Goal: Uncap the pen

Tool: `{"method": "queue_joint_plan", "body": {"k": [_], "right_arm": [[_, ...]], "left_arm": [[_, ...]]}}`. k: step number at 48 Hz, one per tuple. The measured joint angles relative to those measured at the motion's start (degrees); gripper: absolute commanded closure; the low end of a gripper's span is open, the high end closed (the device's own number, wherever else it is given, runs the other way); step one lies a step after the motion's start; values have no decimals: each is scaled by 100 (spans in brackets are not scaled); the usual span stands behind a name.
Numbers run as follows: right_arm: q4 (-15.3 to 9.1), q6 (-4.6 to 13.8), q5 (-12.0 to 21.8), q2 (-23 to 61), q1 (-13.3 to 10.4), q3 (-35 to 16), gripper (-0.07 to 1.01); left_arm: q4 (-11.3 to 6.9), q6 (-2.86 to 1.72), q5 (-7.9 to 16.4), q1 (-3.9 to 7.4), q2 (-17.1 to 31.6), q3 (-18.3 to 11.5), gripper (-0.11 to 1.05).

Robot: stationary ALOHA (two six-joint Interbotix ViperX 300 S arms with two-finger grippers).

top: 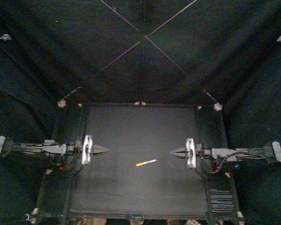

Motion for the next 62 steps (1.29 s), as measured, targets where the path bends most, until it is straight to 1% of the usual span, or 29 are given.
{"method": "queue_joint_plan", "body": {"k": [3,5,6,7,10,11,12,13,14,15,17,20,22,25,28,29,30,35,37,38,40,41,44,51,55,56,57,60,62], "right_arm": [[-9,0,-9,26,-18,26,95],[-9,0,-18,149,-18,105,94],[-9,0,-9,255,-35,141,93],[-9,0,-18,378,-44,158,92],[-9,18,-18,756,-123,193,91],[-18,0,-18,914,-149,193,91],[-18,35,-18,1055,-158,185,91],[-9,53,-18,1204,-167,193,90],[-18,18,-18,1371,-176,193,90],[-18,18,-18,1529,-193,193,89],[-9,53,-18,1846,-220,167,88],[-18,35,-18,2373,-281,97,83],[-18,26,-18,2689,-299,18,80],[-26,-44,-18,3173,-308,-149,72],[-62,-53,-18,3621,-308,-299,62],[-70,-53,-18,3779,-308,-360,56],[-88,-53,-18,3902,-308,-404,53],[-202,-53,-18,4465,-316,-677,36],[-237,-44,-18,4658,-316,-773,30],[-255,-70,-18,4755,-325,-826,28],[-272,-26,-18,4948,-334,-932,22],[-272,-26,-18,5019,-343,-976,21],[-281,-53,0,5221,-369,-1081,18],[-343,-53,53,5625,-404,-1257,19],[-387,-26,70,5757,-404,-1310,19],[-396,0,70,5783,-404,-1318,19],[-404,9,70,5810,-404,-1336,19],[-404,-9,70,5871,-404,-1345,20],[-413,26,70,5897,-396,-1362,22]], "left_arm": [[0,0,-9,9,35,26,100],[9,26,-26,9,229,105,98],[9,26,-18,9,308,123,96],[0,9,-18,9,439,149,96],[9,35,-18,9,817,158,93],[9,9,-26,18,914,158,92],[18,35,-35,18,993,158,91],[26,44,-44,18,1072,158,90],[35,18,-62,18,1151,149,89],[53,35,-79,26,1239,141,88],[88,35,-105,35,1406,132,86],[176,35,-167,44,1696,88,82],[220,44,-202,53,1854,70,79],[281,35,-255,62,2039,44,73],[316,35,-290,79,2232,-9,66],[325,26,-299,79,2294,-18,64],[334,35,-308,88,2347,-35,61],[343,35,-316,114,2628,-114,48],[343,35,-308,132,2725,-141,41],[343,35,-316,149,2777,-149,38],[343,44,-316,167,2865,-167,32],[343,35,-308,167,2900,-176,30],[334,35,-316,202,3023,-202,22],[290,35,-316,237,3226,-272,4],[255,35,-308,255,3340,-316,-2],[255,26,-308,255,3357,-325,-3],[246,35,-316,264,3384,-343,-3],[246,35,-308,272,3419,-360,-3],[237,35,-316,281,3454,-378,-3]]}}
